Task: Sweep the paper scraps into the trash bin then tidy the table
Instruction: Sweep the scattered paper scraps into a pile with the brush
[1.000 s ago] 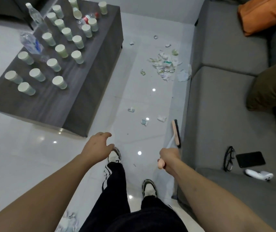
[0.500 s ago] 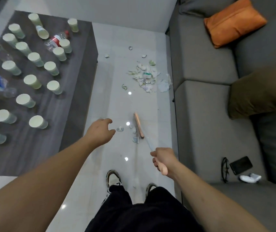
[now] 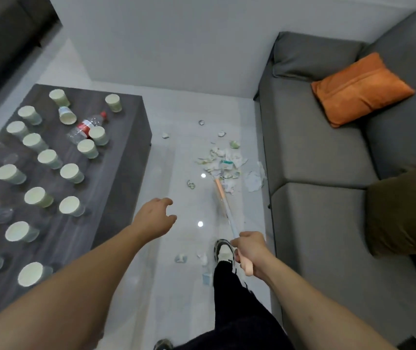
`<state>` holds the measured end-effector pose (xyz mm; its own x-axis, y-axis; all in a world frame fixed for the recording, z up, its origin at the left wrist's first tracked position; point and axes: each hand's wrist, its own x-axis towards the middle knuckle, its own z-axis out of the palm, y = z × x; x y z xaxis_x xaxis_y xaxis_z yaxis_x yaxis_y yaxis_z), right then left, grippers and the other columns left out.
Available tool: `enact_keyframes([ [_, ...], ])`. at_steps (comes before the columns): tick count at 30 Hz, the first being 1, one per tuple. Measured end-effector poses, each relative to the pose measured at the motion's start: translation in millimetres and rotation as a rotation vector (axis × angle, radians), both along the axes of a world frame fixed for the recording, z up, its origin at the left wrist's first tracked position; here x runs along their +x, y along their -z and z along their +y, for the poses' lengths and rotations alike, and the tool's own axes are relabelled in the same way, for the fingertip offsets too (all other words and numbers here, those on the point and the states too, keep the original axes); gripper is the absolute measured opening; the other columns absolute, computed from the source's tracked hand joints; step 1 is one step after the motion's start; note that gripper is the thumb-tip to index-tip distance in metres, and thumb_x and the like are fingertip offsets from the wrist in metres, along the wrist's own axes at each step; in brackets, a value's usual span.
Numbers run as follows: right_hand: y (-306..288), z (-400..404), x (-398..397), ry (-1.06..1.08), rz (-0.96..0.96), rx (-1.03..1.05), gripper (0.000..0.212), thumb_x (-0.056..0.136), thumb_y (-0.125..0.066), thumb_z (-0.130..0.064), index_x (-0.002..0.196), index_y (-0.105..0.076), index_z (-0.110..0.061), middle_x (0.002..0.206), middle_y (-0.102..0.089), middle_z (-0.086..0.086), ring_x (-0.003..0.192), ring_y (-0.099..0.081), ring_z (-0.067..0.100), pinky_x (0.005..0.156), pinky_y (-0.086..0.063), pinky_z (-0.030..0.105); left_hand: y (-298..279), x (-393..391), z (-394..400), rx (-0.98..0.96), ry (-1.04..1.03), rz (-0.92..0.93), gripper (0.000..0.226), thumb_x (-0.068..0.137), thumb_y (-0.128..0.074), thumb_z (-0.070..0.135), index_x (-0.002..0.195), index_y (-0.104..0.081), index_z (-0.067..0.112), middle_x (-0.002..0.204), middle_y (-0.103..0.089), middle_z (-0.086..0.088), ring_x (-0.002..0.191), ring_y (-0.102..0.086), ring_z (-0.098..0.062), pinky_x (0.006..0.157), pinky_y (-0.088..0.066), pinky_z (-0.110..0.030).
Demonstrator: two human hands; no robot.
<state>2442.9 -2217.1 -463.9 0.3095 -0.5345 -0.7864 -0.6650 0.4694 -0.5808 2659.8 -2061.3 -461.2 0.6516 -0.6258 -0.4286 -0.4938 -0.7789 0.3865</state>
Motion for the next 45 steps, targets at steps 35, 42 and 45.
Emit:
enact_keyframes([
  [35,-23.5,-415.0,813.1,-0.544,0.033,-0.014,0.057,0.084,-0.063,0.002,0.129,-0.031,0.014,0.076,-0.04,0.013,0.053,-0.034,0.02,0.041,-0.029,0.021,-35.3,738.7,-330.4,0.029,-0.41,0.008,0.055,0.089,-0.055,0.035,0.141,-0.046,0.017,0.139,-0.05,-0.01,0.125,-0.048,-0.028,0.101,-0.039,-0.035],
  [42,-4.9,-421.3,1027.9,-0.954,0.025,0.015,0.042,0.085,-0.069,-0.01,0.122,-0.053,-0.001,0.069,-0.049,0.012,0.042,-0.042,0.019,0.041,-0.036,0.023,-10.3,833.3,-324.8,0.022,-0.77,0.048,0.057,0.091,-0.053,0.039,0.143,-0.043,0.019,0.143,-0.047,-0.007,0.127,-0.046,-0.026,0.105,-0.038,-0.036],
  [45,15.0,-417.0,1116.5,-1.217,0.026,0.011,0.04,0.086,-0.069,-0.01,0.124,-0.056,-0.009,0.073,-0.056,0.013,0.047,-0.049,0.021,0.045,-0.043,0.027,6.1,853.5,-322.8,-0.003,-1.053,0.052,0.057,0.09,-0.055,0.038,0.142,-0.045,0.017,0.142,-0.049,-0.01,0.128,-0.046,-0.028,0.107,-0.037,-0.037],
])
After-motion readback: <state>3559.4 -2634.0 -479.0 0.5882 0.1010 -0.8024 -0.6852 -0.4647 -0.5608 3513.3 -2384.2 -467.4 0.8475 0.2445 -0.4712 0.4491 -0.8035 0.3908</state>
